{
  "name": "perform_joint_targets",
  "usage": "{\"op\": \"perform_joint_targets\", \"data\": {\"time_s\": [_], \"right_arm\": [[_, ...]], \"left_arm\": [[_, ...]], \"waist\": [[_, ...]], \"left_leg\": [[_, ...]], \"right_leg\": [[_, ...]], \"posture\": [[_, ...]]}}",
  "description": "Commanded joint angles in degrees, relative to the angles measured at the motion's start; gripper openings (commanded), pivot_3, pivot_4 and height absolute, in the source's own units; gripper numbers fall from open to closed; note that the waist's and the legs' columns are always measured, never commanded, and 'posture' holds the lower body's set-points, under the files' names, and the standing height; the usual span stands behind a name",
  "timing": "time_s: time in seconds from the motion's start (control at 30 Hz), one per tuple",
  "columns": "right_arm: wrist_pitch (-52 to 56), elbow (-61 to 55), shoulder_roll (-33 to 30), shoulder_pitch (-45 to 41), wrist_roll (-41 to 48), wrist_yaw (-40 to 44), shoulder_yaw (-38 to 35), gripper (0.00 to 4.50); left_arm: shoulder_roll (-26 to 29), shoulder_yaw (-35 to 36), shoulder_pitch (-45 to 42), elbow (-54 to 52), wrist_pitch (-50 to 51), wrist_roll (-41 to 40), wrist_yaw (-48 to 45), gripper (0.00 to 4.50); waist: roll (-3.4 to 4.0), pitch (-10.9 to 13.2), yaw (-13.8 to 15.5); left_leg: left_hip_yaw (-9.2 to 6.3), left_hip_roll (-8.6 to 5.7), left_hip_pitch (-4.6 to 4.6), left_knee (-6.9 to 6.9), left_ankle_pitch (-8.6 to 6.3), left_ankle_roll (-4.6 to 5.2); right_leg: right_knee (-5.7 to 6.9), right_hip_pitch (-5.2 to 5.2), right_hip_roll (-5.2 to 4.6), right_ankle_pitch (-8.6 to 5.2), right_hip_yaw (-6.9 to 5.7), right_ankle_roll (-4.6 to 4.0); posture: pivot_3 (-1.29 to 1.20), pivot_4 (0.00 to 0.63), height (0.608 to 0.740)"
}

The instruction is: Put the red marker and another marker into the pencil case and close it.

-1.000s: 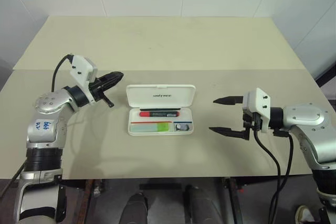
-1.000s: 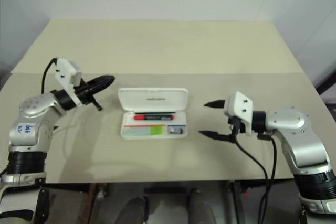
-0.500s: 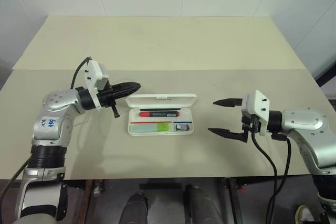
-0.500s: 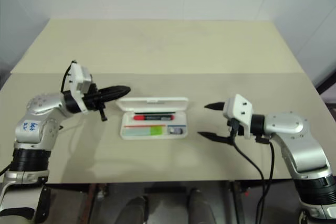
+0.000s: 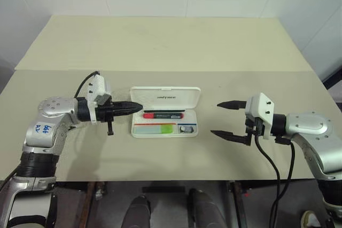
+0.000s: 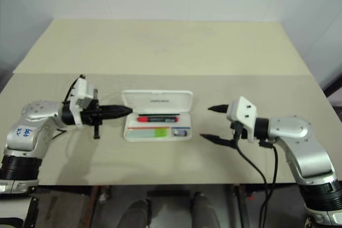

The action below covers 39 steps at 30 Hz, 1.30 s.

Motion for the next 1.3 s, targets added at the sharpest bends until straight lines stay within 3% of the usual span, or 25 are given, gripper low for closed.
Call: {"op": "perform_joint_targets", "data": {"time_s": [0.03,0.23,0.63,1.13,1.3], "right_arm": [[-0.4,-2.5,-0.2,0.6,1.0,-0.6,-1.7,4.5],[-0.2,-2.4,0.0,0.6,1.1,-0.7,-1.3,4.5],[0.0,-2.8,0.0,0.7,1.2,-0.8,-1.2,4.5],[0.5,-4.0,-0.1,1.7,1.7,-1.9,-1.5,4.5],[0.7,-3.9,0.2,1.4,1.7,-2.1,-1.3,4.5]], "left_arm": [[-1.5,4.4,-1.3,-2.2,-1.0,-3.1,2.1,0.02],[-6.3,8.4,-4.7,0.0,-2.5,-2.9,10.3,0.02],[-5.5,3.6,-7.8,13.6,-5.8,9.5,18.2,0.02],[-4.8,2.3,-6.8,9.4,-4.7,5.3,5.5,0.02],[-1.6,-0.5,-3.9,5.3,-4.6,5.2,-1.8,0.02]], "waist": [[0.0,0.0,0.0],[-0.01,0.0,0.2],[-0.01,0.0,0.2],[0.0,0.0,0.1],[0.0,0.0,0.0]], "left_leg": [[0.0,0.0,0.0,0.0,0.0,0.01],[0.0,0.0,0.0,0.12,0.0,0.0],[-0.01,-0.02,0.0,0.11,0.0,0.0],[-0.01,-0.02,0.0,0.09,0.0,0.0],[-0.01,-0.02,0.0,0.09,0.0,0.0]], "right_leg": [[0.02,-0.01,0.0,0.0,0.0,0.0],[0.07,0.01,0.0,0.02,0.0,0.04],[0.05,0.03,0.0,0.04,0.0,0.07],[0.06,0.03,0.0,0.04,0.0,0.07],[0.06,0.03,0.0,0.04,0.0,0.07]], "posture": [[0.0,0.15,0.74],[0.0,0.15,0.74],[0.0,0.15,0.74],[0.0,0.15,0.74],[0.0,0.15,0.74]]}}
